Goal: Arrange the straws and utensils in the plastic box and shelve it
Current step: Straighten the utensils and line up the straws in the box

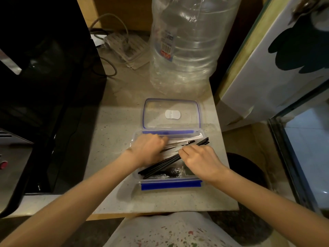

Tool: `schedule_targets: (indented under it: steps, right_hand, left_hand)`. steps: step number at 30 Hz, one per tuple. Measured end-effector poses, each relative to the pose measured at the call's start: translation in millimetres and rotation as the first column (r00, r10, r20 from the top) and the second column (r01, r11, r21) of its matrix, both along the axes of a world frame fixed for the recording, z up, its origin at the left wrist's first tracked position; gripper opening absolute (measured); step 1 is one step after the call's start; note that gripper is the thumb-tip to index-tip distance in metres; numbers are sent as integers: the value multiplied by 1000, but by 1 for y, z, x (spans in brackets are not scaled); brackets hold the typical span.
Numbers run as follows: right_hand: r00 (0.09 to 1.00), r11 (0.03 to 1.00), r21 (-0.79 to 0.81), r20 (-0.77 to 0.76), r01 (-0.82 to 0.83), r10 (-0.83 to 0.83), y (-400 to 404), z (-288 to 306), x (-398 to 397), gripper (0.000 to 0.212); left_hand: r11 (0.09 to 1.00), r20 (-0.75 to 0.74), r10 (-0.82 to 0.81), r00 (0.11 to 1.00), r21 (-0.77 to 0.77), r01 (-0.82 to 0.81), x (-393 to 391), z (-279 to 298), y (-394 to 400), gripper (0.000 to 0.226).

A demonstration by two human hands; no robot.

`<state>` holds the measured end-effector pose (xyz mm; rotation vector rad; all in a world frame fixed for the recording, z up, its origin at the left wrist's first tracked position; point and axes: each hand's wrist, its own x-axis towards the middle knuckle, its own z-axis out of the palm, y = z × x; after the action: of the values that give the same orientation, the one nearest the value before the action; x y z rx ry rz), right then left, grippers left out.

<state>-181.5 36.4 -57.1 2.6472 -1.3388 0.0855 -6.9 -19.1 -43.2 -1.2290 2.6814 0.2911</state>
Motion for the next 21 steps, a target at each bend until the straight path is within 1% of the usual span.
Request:
schedule_targets:
  steps: [2, 5, 9, 14, 16, 19, 21]
  right_hand:
    - [999, 1000, -6, -36, -14, 14, -2, 0, 4, 28]
    - [996, 1000, -13, -87, -27, 25, -6, -1, 10, 29]
    - [997, 999, 16, -70, -28, 29, -7, -3, 10, 30]
    - [997, 999, 41, -65, -27, 30, -8, -3, 8, 30]
    - [998, 998, 49, -56, -24, 27, -8, -2, 8, 30]
    - [998, 999, 47, -60, -26, 28, -7, -3, 7, 29]
    - [998, 998, 52, -62, -22, 25, -8, -6, 6, 29]
  left_hand:
    - [998, 48, -54, 997, -34, 56, -3, 0, -2, 35]
    - [994, 77, -79, 994, -64, 84, -6, 0, -7, 30]
    - [995, 70, -67, 995, -73, 72, -7, -3, -8, 26]
    - [996, 5, -39, 999, -77, 40, -5, -10, 1, 35]
    - [995, -22, -44, 999, -89, 42, -4, -10, 2, 32]
    - [1000, -109, -12, 994, -11, 10, -1, -8, 0, 20]
    - [998, -160, 39, 986, 52, -31, 0, -8, -2, 18]
